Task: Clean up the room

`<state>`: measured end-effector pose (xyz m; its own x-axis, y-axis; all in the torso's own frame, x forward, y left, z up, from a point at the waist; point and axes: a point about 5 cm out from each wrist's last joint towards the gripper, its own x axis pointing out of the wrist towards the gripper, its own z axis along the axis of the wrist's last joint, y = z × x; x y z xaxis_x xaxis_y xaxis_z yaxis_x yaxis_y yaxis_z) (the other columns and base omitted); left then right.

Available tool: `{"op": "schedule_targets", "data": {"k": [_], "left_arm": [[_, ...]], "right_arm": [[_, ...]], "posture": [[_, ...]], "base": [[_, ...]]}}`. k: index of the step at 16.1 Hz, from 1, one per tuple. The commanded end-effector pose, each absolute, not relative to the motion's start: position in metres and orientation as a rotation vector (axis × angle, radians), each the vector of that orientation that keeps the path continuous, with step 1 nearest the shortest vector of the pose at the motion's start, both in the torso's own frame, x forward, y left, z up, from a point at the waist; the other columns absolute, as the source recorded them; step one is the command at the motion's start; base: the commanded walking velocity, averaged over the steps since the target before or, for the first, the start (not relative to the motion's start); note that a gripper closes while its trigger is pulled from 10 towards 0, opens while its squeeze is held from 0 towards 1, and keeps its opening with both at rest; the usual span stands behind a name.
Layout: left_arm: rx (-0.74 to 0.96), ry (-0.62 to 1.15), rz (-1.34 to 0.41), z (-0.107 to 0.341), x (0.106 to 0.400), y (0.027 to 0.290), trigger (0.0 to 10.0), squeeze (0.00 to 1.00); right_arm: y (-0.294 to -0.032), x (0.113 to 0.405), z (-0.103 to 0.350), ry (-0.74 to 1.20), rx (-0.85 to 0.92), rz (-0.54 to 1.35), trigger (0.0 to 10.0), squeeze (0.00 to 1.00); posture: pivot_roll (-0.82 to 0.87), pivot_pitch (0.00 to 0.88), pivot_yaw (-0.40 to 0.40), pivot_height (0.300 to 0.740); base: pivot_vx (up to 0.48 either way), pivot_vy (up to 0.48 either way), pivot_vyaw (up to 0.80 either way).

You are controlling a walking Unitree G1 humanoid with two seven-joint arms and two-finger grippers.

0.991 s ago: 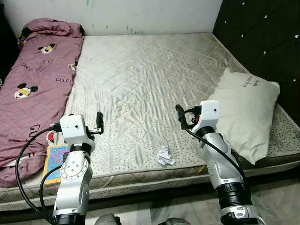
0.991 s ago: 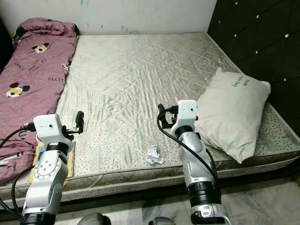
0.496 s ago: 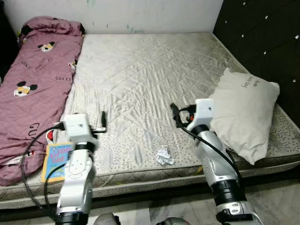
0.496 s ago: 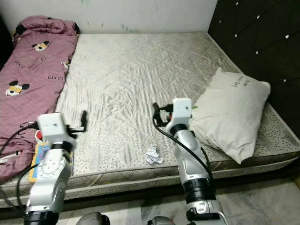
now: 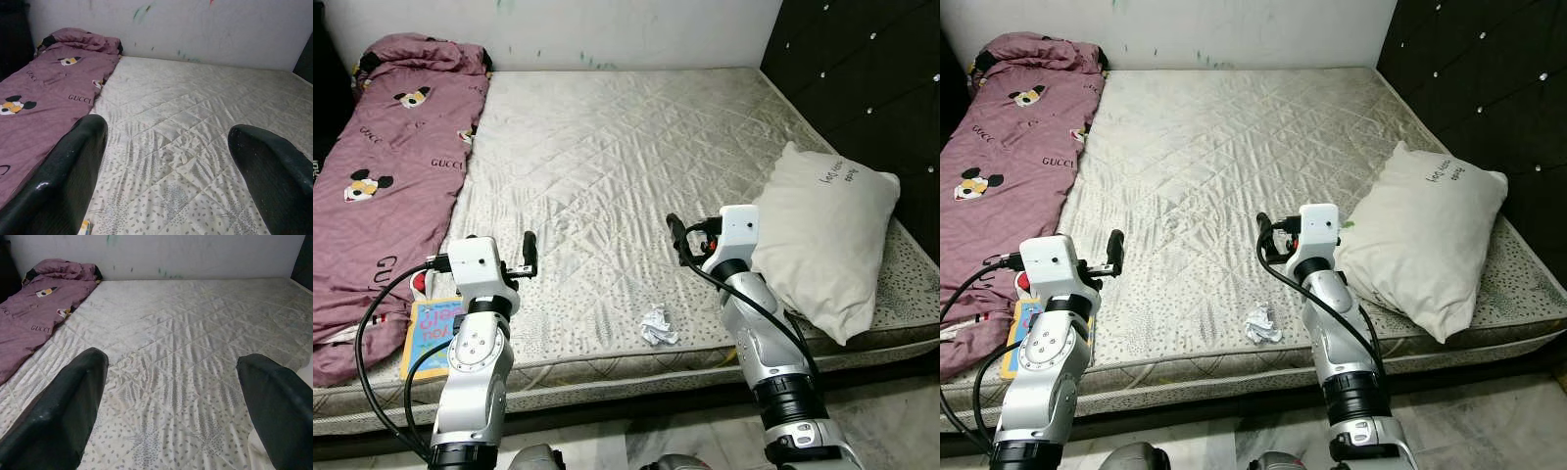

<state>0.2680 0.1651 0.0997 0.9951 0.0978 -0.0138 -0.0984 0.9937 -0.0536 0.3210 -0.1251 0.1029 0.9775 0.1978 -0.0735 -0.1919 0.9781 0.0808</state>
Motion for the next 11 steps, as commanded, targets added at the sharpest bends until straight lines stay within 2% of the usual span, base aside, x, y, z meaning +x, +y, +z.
{"op": "schedule_targets", "data": {"k": [1,5,11], "left_arm": [[-0.054,0.007,0.087,0.1010,0.2702,0.1627,10.0,0.00],[-0.060,0.006,0.082,0.1017,0.2715,0.1609,10.0,0.00],[-0.003,0.001,0.018,0.1064,0.2748,0.1597,10.0,0.00]], "right_arm": [[-0.1271,0.3238,0.1063,0.068,0.070,0.190,10.0,0.00],[-0.1290,0.3252,0.1073,0.067,0.064,0.188,10.0,0.00],[-0.1315,0.3217,0.1102,0.042,0.098,0.139,10.0,0.00]], "posture": [[-0.07,0.000,-0.050,0.740],[-0.08,0.000,-0.056,0.740],[-0.12,0.000,0.001,0.740]], "base": [[0.000,0.000,0.00],[0.000,0.000,0.00],[0.000,0.000,0.00]]}}
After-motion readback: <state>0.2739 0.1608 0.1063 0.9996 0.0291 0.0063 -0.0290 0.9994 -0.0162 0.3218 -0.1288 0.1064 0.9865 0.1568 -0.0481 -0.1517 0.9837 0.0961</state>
